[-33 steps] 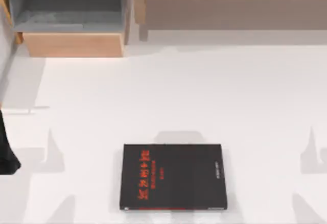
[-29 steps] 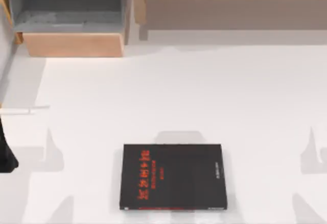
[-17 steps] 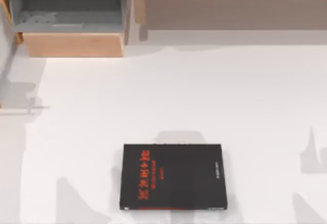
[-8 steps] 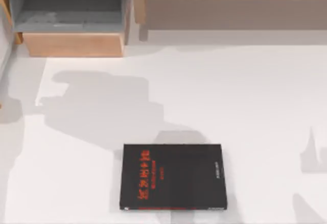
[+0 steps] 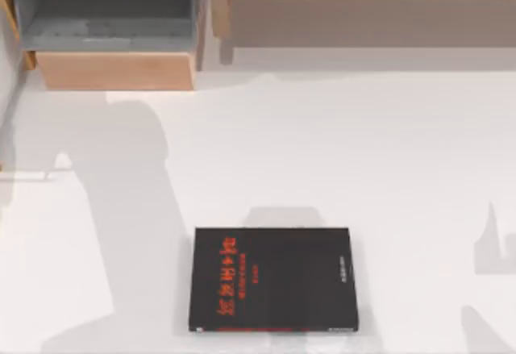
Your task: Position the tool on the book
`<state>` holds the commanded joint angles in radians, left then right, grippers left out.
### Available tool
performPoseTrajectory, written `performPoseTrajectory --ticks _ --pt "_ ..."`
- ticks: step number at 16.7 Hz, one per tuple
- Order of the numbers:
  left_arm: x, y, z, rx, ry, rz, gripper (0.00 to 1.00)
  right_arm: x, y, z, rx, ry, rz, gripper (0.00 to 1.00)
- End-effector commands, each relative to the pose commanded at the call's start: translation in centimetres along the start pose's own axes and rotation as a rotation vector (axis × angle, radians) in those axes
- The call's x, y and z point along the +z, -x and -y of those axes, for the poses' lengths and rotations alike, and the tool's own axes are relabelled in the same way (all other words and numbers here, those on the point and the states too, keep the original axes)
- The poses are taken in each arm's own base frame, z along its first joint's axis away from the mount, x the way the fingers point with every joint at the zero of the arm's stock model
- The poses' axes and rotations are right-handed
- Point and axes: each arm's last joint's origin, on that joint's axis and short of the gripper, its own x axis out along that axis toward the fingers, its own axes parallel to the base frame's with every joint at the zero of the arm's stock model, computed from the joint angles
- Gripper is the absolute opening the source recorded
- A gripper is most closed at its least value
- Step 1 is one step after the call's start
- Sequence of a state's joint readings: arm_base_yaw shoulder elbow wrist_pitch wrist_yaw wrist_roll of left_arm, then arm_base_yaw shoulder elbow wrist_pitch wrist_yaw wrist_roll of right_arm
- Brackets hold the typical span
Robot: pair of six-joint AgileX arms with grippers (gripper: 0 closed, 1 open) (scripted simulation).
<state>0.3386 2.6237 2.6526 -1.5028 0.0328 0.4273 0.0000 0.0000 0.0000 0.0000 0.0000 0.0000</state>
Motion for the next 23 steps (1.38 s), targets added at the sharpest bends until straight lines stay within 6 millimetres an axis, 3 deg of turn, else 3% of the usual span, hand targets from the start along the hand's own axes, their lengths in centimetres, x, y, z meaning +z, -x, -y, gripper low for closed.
performPoseTrajectory --ticks 3,18,23 --pt "0.7 -1.5 0.0 -0.014 0.002 0.000 1.00 0.0 0.0 0.0 0.000 0.000 0.000 1.00" --pt "0.5 -2.0 -0.4 -0.020 0.006 0.000 1.00 0.0 0.0 0.0 0.000 0.000 0.000 1.00" --pt "0.5 -5.4 -0.2 -0.018 0.009 -0.005 1.00 0.0 0.0 0.0 0.000 0.000 0.000 1.00"
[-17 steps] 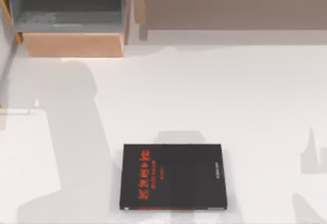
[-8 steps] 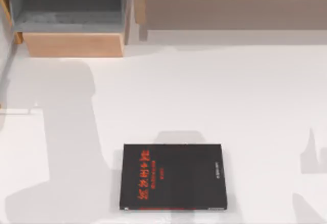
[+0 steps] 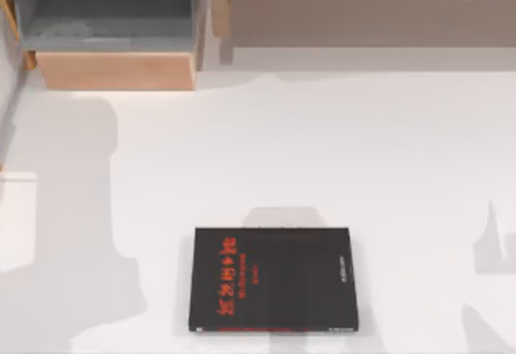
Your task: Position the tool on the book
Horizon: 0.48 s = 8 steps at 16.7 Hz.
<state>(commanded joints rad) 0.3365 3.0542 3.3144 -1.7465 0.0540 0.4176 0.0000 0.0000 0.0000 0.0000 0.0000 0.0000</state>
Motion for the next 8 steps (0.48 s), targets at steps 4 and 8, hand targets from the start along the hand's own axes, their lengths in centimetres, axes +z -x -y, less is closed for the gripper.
performPoseTrajectory --ticks 4,8 --pt "0.28 -1.21 0.33 0.003 -0.008 0.007 1.00 0.00 0.00 0.00 0.000 0.000 0.000 1.00" --pt "0.28 -1.21 0.33 0.003 -0.008 0.007 0.85 0.00 0.00 0.00 0.000 0.000 0.000 1.00"
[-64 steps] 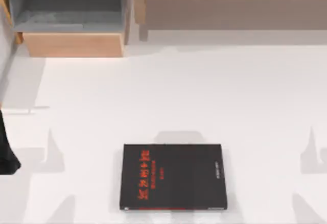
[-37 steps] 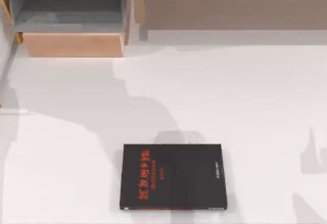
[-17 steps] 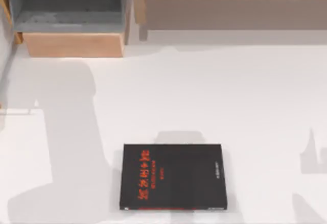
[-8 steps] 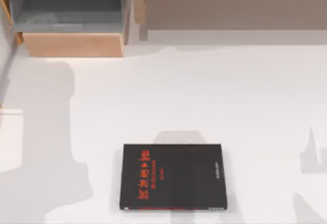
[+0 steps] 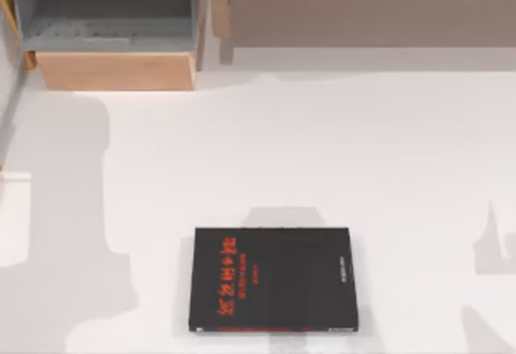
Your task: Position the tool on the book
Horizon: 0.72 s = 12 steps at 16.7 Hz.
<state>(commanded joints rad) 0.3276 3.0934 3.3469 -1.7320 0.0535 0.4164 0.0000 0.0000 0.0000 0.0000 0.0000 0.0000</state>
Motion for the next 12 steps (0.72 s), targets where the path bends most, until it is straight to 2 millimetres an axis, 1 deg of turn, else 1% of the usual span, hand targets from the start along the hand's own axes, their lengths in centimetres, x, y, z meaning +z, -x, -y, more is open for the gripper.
performPoseTrajectory --ticks 11,12 --pt "0.00 0.00 0.00 0.000 0.000 0.000 0.02 0.00 0.00 0.00 0.000 0.000 0.000 1.00" --pt "0.00 0.00 0.00 0.000 0.000 0.000 0.00 0.00 0.00 0.00 0.000 0.000 0.000 1.00"
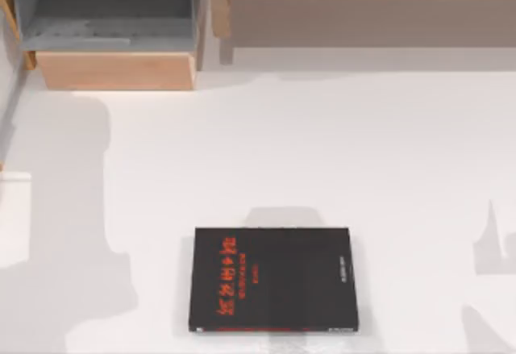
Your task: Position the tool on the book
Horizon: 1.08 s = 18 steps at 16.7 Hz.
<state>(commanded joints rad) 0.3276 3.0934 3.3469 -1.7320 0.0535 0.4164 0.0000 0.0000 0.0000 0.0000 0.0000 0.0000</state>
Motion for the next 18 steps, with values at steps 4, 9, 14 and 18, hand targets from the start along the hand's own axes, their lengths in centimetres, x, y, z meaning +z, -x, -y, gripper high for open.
performPoseTrajectory --ticks 4,9,14,18 --pt "0.0 0.0 0.0 0.000 0.000 0.000 0.00 0.0 0.0 0.0 0.000 0.000 0.000 1.00" --pt "0.0 0.0 -0.1 0.001 0.001 0.000 0.00 0.0 0.0 0.0 0.000 0.000 0.000 1.00" --pt "-0.5 4.8 -0.4 0.034 0.029 0.032 0.00 0.0 0.0 0.0 0.000 0.000 0.000 1.00" --pt "-0.7 10.2 0.9 0.092 0.042 0.053 0.00 0.0 0.0 0.0 0.000 0.000 0.000 1.00"
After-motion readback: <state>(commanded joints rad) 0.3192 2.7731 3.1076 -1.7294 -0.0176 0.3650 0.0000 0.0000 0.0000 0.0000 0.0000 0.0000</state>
